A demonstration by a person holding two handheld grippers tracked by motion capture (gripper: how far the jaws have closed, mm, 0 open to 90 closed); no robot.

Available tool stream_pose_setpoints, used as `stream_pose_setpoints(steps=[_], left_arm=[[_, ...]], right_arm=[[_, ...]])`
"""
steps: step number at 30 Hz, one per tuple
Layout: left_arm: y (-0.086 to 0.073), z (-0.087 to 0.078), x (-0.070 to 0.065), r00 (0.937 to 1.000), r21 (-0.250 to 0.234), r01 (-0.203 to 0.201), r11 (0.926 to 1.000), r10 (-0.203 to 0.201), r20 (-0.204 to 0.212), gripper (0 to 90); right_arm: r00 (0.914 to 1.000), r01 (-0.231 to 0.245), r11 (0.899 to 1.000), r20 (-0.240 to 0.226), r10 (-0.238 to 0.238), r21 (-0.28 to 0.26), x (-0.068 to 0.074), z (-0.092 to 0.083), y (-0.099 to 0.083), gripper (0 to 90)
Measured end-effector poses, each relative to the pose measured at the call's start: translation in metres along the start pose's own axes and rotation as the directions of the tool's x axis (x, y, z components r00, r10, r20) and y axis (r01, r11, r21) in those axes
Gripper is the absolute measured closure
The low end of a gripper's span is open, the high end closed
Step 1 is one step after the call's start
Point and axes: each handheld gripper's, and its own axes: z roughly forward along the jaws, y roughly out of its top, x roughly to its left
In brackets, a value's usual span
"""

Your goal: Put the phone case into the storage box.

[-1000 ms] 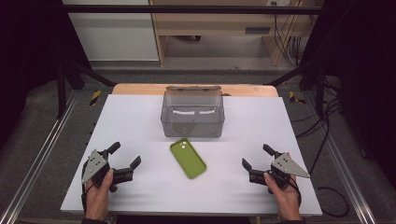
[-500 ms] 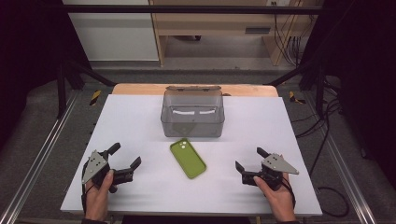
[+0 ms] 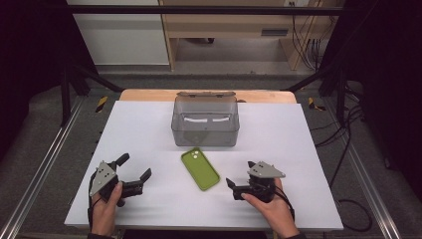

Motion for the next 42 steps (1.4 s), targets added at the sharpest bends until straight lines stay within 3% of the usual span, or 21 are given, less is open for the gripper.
stream_pose_setpoints(steps=[4, 5, 10, 19, 24, 29, 32, 36, 42], left_arm=[[0.001, -0.001, -0.001, 0.9999, 0.003, -0.016, 0.9999, 0.016, 0.0, 2.1], [0.001, -0.001, -0.001, 0.9999, 0.001, -0.011, 0.9999, 0.011, -0.001, 2.1], [0.001, -0.002, 0.001, 1.0, -0.001, -0.005, 1.0, 0.005, -0.005, 2.1], [0.001, -0.002, 0.001, 1.0, 0.004, -0.003, 1.0, 0.003, -0.003, 2.1], [0.001, -0.002, 0.002, 1.0, 0.004, 0.001, 1.0, -0.001, -0.007, 2.1], [0.001, -0.002, 0.002, 1.0, 0.005, 0.002, 1.0, -0.002, -0.006, 2.1], [0.001, -0.001, 0.001, 1.0, 0.009, -0.001, 1.0, 0.001, 0.0, 2.1], [0.001, 0.0, 0.001, 1.0, 0.012, -0.003, 0.9999, 0.003, 0.001, 2.1], [0.0, 0.001, 0.0, 1.0, 0.017, -0.003, 0.9998, 0.003, 0.004, 2.1]], right_arm=[[0.9983, 0.054, 0.998, -0.023, -0.053, 0.043, 0.012, 0.011, 0.01, 5.7], [0.9972, 0.07, 0.995, -0.032, -0.068, 0.077, 0.018, 0.017, 0.016, 5.8], [0.9913, 0.125, 0.984, -0.057, -0.119, 0.13, 0.029, 0.031, 0.029, 6.8], [0.9869, 0.15, 0.972, -0.085, -0.137, 0.179, 0.039, 0.051, 0.045, 13.7], [0.9857, 0.153, 0.966, -0.101, -0.135, 0.206, 0.041, 0.057, 0.05, 36.3], [0.9785, 0.184, 0.947, -0.14, -0.152, 0.262, 0.047, 0.061, 0.047, 68.9], [0.9774, 0.188, 0.943, -0.147, -0.152, 0.275, 0.048, 0.062, 0.044, 80.7], [0.9802, 0.171, 0.933, -0.151, -0.128, 0.317, 0.046, 0.064, 0.039, 89.6], [0.9856, 0.15, 0.926, -0.127, -0.112, 0.345, 0.041, 0.067, 0.037, 90.0]])
